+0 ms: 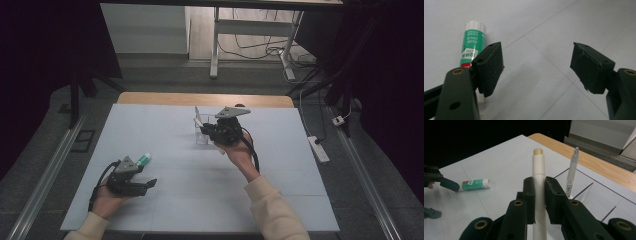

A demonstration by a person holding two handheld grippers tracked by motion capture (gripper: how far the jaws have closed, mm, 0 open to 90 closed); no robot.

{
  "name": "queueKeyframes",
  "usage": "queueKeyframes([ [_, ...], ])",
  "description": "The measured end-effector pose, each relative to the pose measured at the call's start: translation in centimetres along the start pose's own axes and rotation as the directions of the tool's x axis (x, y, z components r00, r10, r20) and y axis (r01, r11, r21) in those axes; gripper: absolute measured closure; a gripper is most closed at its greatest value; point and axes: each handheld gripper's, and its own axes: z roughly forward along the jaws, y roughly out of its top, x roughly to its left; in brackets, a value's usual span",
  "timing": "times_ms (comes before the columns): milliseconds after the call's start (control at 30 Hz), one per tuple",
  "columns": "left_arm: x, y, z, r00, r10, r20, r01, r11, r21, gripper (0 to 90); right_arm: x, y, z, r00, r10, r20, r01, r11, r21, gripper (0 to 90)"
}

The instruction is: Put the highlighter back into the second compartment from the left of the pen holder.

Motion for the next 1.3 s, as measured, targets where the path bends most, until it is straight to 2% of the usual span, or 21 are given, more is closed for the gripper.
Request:
queueKeyframes([
  [1033, 0.0, 0.0, 0.0, 1.0000, -0.004, 0.005, 0.004, 1.0000, -0.002, 26.1, -1.2, 1.6, 0.1, 0.9994, -0.010, 0.032, 0.012, 0.997, -0.073, 78.4],
  [1300, 0.1, 0.0, 0.0, 1.0000, -0.004, 0.006, 0.004, 1.0000, -0.003, 26.1, -1.7, 1.9, 0.2, 0.9991, 0.006, 0.043, -0.003, 0.996, -0.084, 78.4],
])
